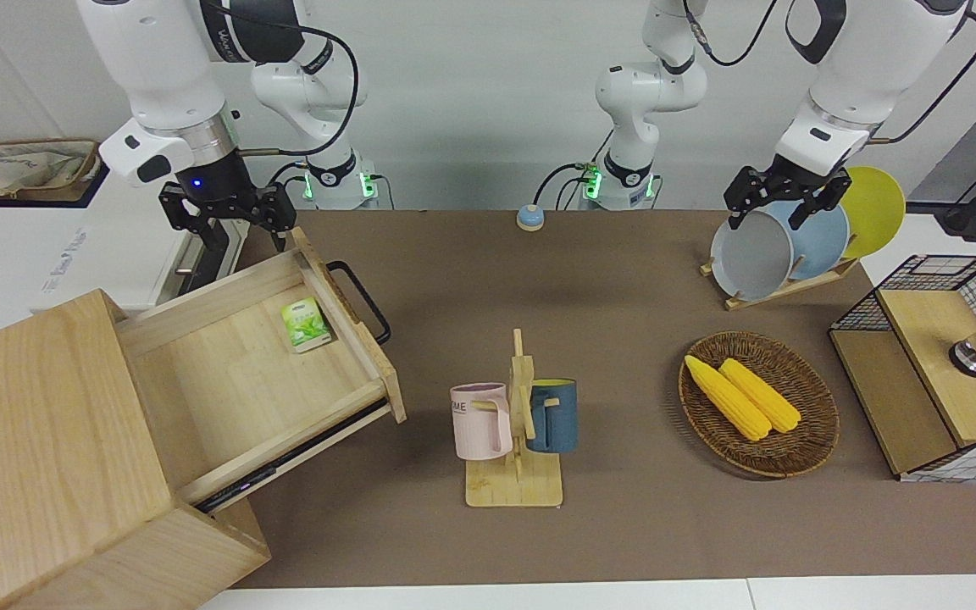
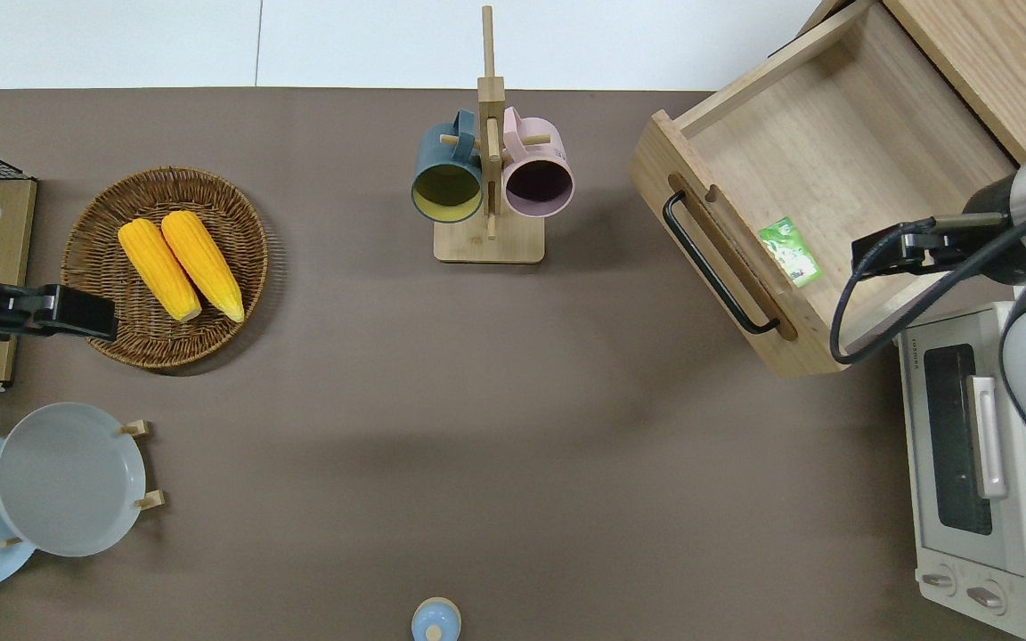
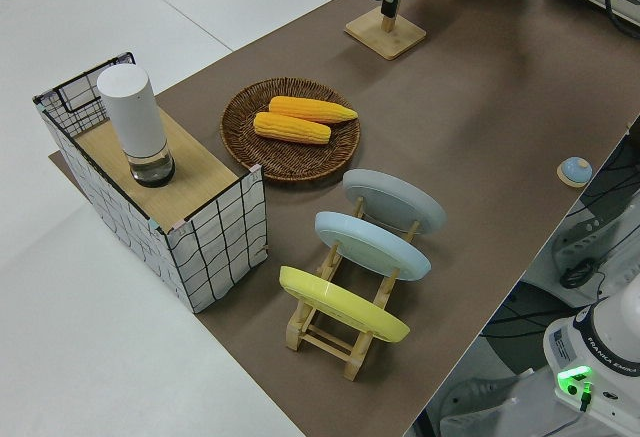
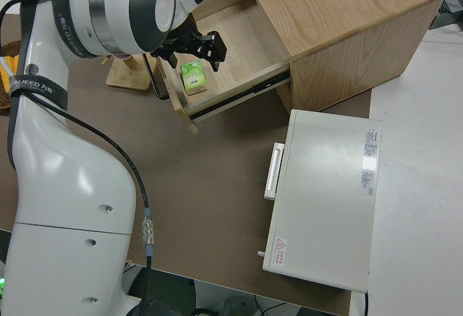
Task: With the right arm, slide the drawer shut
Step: 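Move the right gripper toward the open wooden drawer's front edge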
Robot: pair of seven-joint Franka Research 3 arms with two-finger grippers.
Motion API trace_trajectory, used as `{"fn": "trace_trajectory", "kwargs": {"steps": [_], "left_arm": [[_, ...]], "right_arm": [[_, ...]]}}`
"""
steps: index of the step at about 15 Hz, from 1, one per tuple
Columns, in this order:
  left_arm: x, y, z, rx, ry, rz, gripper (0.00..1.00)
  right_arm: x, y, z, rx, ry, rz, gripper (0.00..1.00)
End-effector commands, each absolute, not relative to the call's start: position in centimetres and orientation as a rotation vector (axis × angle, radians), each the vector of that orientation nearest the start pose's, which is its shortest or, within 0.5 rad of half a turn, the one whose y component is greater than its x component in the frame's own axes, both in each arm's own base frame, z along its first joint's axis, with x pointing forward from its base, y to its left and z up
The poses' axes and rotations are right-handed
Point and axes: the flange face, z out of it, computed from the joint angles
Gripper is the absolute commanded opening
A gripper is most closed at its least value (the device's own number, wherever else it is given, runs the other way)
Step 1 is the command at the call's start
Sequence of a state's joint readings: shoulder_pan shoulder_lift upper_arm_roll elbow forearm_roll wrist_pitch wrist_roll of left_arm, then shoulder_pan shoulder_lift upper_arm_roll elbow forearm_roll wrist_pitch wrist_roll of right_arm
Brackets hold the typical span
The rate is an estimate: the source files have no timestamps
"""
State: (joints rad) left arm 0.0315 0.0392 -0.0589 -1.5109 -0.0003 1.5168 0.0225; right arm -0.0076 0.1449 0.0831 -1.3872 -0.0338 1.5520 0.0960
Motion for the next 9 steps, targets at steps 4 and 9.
{"fn": "trace_trajectory", "kwargs": {"steps": [4,9], "left_arm": [[56.29,-1.35,63.02,-3.126,0.094,0.060,1.00],[56.29,-1.35,62.95,-3.126,0.094,0.062,0.99]], "right_arm": [[59.92,3.81,62.04,-3.142,0.014,-0.035,0.983],[59.92,3.61,62.03,-3.143,0.007,-0.033,0.979]]}}
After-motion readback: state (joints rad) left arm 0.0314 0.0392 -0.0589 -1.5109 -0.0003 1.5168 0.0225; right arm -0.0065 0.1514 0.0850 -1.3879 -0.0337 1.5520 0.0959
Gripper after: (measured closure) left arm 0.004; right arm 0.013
